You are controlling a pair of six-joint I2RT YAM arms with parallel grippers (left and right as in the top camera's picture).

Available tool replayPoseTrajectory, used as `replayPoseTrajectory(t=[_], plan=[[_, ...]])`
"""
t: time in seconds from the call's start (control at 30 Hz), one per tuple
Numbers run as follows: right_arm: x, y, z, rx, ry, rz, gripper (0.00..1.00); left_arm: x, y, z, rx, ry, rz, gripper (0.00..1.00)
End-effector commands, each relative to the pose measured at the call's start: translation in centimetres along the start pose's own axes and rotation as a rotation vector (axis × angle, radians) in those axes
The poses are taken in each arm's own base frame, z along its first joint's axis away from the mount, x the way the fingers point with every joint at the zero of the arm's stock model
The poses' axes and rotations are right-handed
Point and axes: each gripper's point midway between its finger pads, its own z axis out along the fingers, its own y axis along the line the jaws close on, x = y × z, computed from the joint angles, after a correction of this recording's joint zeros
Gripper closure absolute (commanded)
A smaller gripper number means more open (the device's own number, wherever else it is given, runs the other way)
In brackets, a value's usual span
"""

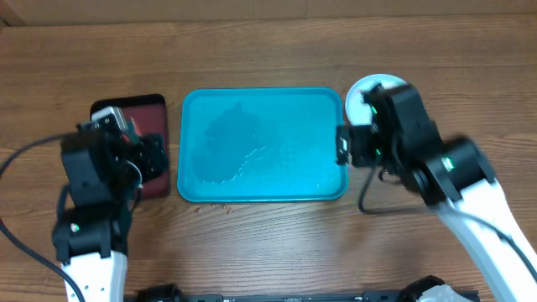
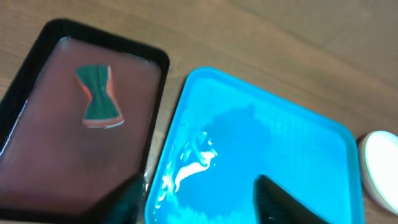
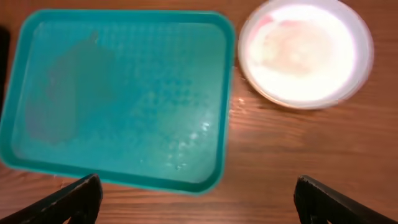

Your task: Clean dirty plates on tray and stack at the side

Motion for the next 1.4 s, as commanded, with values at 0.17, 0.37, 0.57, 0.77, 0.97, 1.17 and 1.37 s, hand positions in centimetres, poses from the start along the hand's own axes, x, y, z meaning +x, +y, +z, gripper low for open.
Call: replayPoseTrajectory(t=[0.17, 0.37, 0.57, 0.77, 0.97, 1.17, 1.37], plan=[[0.1, -1.1, -2.0, -0.003, -0.149, 0.049, 0.0, 2.4, 2.9, 3.2, -0.09, -0.006, -0.062, 0.0], [0.0, -1.1, -2.0, -0.003, -0.151, 0.048, 0.0, 2.3, 3.4, 5.5, -0.102, 0.013, -0.083, 0.0], [-0.1, -1.0, -2.0, -0.005, -0.157, 0.045, 0.0, 2.4, 3.6, 6.9, -0.107, 0.026, -0.085, 0.0], [-0.2, -1.1, -2.0, -0.002, -0.159, 0.039, 0.0, -0.6, 2.2, 5.0, -0.069, -0.072, -0.009, 0.0], [-0.6, -1.1, -2.1, -0.001, -0.178, 0.042, 0.0, -3.3, 0.2, -1.5, -0.026, -0.26, 0.202, 0.0], [-2.0, -1.4, -2.4, 0.02, -0.238, 0.052, 0.0, -3.7, -1.2, -8.7, 0.011, -0.458, 0.29, 0.0], [-2.6, -1.4, -2.5, 0.022, -0.265, 0.057, 0.0, -1.3, -1.2, -10.9, 0.055, -0.553, 0.327, 0.0]])
